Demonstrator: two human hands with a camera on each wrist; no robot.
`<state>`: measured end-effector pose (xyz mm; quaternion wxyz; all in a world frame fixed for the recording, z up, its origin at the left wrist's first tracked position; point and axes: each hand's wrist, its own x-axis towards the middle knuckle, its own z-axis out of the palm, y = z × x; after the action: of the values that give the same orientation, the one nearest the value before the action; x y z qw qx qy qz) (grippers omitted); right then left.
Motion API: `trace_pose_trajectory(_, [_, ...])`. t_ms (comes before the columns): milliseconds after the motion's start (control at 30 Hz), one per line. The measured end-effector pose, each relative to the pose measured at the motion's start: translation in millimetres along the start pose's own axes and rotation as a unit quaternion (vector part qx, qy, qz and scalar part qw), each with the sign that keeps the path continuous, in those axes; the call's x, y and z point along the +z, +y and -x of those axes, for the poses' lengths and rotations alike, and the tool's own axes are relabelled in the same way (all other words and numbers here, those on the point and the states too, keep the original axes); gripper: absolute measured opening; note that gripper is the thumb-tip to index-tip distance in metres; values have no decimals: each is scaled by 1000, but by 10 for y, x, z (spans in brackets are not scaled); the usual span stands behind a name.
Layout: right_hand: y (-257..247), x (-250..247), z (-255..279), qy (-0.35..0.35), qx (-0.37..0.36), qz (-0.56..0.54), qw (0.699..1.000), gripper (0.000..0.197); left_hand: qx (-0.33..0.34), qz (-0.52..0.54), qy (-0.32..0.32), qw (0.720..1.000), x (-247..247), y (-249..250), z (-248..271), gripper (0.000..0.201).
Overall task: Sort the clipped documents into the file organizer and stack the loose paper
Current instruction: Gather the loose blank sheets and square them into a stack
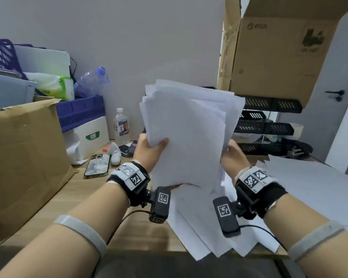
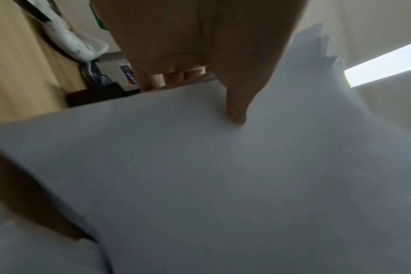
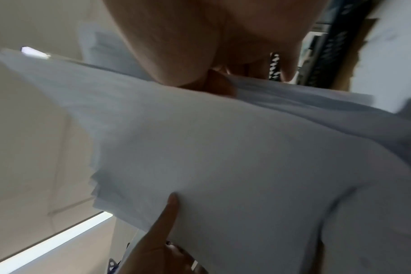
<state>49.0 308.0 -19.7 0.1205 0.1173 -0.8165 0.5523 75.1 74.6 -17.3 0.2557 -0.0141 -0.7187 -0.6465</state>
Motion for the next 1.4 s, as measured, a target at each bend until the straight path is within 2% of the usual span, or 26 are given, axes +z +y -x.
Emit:
trace_pose_trajectory(100, [31,11,192,-25,11,-46,999,18,-18,12,-1,1000,72,-152,1,50])
trace_pose_trajectory(133, [134,18,157,-44,7,-48,998,28,-20,10,-12,1000,97,-165,-1,42])
trace_pose_trajectory(200, [235,30,147,-55,24,-33,998,62,-18,-5,-22,1000,144,-217,-32,34])
trace_pose_trajectory(233, [286,39,146,-59,31,-30,997,69,-15,-9,-21,1000,164,-235,-49,31])
trace_pose_trajectory(333, [361,31,138,-84,39,-58,994,65,-4,-16,-13,1000,224,-255,-127,24])
trace_pose_trajectory(433, [255,-64,226,-98,45,-86,990,49,30,-41,-19,999,321,-194,-241,28])
trace_pose_trajectory(533, [246,-252,288,-142,21,-91,985,61,90,-81,-58,991,488,34,-370,30])
trace_pose_trajectory(600, [271,-395,280,-144,17,-85,986,59,106,-80,-85,987,645,204,-444,26])
trace_pose_trajectory(667, [313,-563,246,-125,3,-53,991,59,117,-64,-125,983,825,334,-503,25])
trace_pose_trajectory(767, [388,-883,183,-57,26,-60,996,50,126,-47,-169,976,1127,450,-581,26])
trace_pose_trajectory(867, [493,-1275,85,69,64,-85,992,26,124,-11,-225,966,1462,492,-598,27])
trace_pose_trajectory(933, [504,-1534,51,147,76,-86,982,15,105,27,-254,961,1718,492,-564,30])
trace_pose_trajectory(1033, [492,-1913,31,230,86,-12,969,16,37,96,-283,954,2119,450,-496,36])
trace_pose_trajectory(1100, [497,-2184,23,252,104,64,960,25,-15,99,-322,941,2362,369,-460,42])
trace_pose_trajectory(1133, [497,-2316,25,261,115,96,954,37,-36,90,-351,931,2479,302,-450,44])
trace_pose_trajectory(1167, [494,-2447,16,264,129,121,948,51,-53,81,-378,921,2586,261,-409,42])
trace_pose_trajectory(1200, [501,-2572,-12,263,146,147,942,55,-71,77,-400,911,2696,201,-376,37])
trace_pose_trajectory(1267, [502,-2794,-59,256,172,204,929,40,-117,77,-431,891,2912,104,-296,29])
trace_pose_trajectory(1333, [561,-2973,-122,251,188,242,918,33,-162,63,-454,874,3106,35,-209,31])
trace_pose_trajectory(1400, [703,-3111,-157,246,213,266,907,30,-176,-26,-472,864,3259,-60,-159,35])
